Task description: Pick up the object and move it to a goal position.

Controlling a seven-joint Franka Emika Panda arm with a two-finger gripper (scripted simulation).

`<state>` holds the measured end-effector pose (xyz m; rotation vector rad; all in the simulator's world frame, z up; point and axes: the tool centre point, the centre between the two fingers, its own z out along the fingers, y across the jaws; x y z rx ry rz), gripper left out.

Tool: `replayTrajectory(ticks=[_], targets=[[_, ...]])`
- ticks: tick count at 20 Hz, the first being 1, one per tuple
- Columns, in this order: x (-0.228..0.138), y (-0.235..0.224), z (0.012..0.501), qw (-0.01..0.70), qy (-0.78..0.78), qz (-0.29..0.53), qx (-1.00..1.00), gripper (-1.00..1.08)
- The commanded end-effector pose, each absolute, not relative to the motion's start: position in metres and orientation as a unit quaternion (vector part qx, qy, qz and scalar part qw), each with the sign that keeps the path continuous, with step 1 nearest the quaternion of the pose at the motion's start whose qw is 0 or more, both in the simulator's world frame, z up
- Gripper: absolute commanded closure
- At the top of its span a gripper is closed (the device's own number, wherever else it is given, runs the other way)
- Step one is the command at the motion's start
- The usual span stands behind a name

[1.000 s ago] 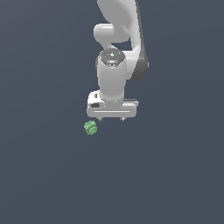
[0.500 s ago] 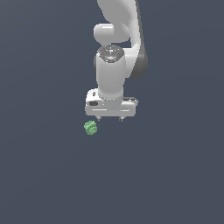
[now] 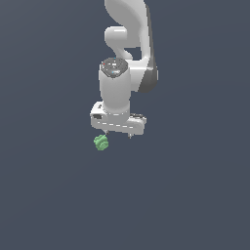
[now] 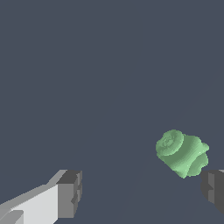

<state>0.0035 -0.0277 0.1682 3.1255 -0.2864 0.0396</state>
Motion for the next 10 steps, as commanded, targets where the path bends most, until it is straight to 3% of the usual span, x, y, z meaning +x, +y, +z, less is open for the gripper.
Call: replayTrajectory(ticks=[1,10], targets=[[0.001,-0.037,0.16,0.0,-0.126,0.011,0.992,-0.92],[-0.016,-0.082,0.123,-0.003,-0.291,0.003,0.957,-0.92]])
